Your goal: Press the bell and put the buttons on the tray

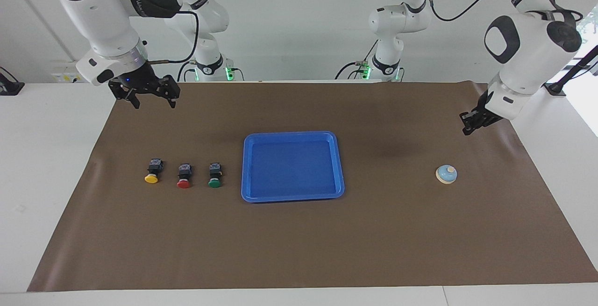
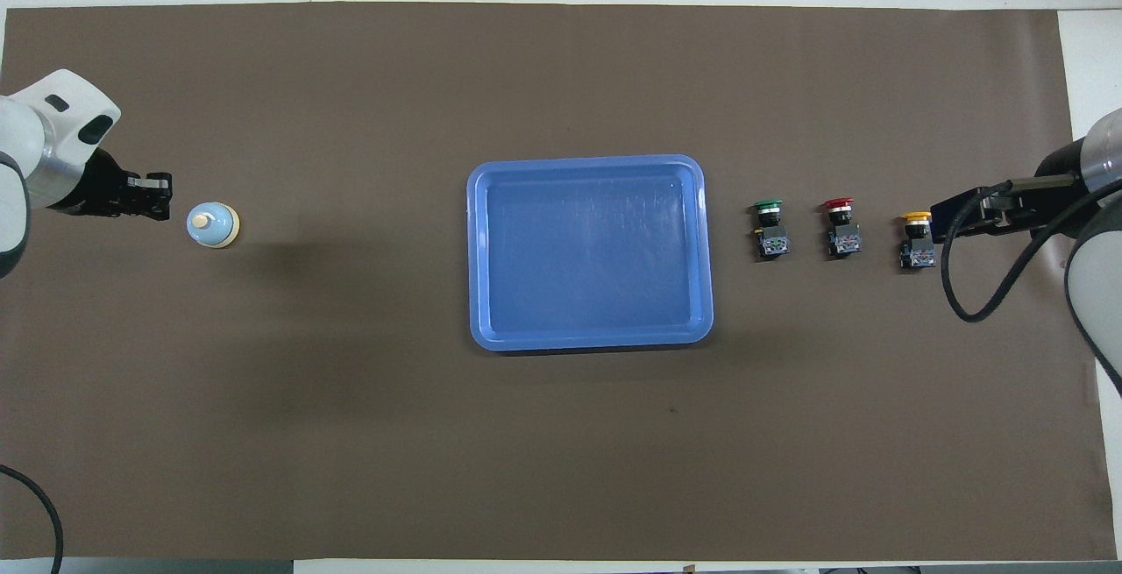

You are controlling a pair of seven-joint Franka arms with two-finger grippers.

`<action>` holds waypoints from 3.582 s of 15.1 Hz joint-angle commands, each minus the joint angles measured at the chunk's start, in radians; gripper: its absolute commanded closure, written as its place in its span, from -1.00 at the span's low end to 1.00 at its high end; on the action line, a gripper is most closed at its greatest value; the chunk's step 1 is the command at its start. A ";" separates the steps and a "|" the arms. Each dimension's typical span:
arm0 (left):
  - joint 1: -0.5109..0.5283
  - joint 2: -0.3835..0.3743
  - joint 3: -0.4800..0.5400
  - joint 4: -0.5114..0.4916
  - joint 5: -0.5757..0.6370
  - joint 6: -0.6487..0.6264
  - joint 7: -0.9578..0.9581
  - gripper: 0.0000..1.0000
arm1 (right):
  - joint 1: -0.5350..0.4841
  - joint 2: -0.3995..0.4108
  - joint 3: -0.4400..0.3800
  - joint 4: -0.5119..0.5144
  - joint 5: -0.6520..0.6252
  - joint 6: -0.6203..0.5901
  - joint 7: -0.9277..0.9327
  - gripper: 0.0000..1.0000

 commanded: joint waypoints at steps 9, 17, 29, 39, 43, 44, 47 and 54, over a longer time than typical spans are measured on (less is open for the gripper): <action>0.006 0.065 -0.001 -0.098 0.024 0.169 0.013 1.00 | -0.006 -0.022 0.007 -0.011 -0.010 -0.014 -0.031 -1.00; 0.007 0.072 -0.001 -0.055 0.024 0.108 0.016 1.00 | -0.014 -0.028 0.008 -0.011 -0.010 -0.014 -0.031 -1.00; 0.001 -0.078 -0.010 0.268 -0.051 -0.448 0.004 -1.00 | -0.052 -0.043 0.005 -0.051 -0.010 -0.005 -0.069 -1.00; -0.014 -0.176 -0.010 0.273 -0.044 -0.575 0.004 -1.00 | -0.166 0.040 0.005 -0.177 -0.004 0.225 -0.162 -1.00; -0.013 -0.202 -0.010 0.224 -0.042 -0.551 0.013 -1.00 | -0.201 0.107 0.005 -0.260 -0.005 0.403 -0.185 -1.00; -0.013 -0.204 -0.010 0.224 -0.042 -0.551 0.005 -1.00 | -0.203 0.124 0.005 -0.281 -0.005 0.441 -0.192 -1.00; -0.014 -0.207 -0.010 0.222 -0.042 -0.551 0.005 -1.00 | -0.204 0.113 0.005 -0.387 -0.007 0.536 -0.193 -1.00; -0.011 -0.205 -0.010 0.228 -0.042 -0.551 0.007 -1.00 | -0.207 0.161 0.005 -0.442 -0.007 0.630 -0.195 -1.00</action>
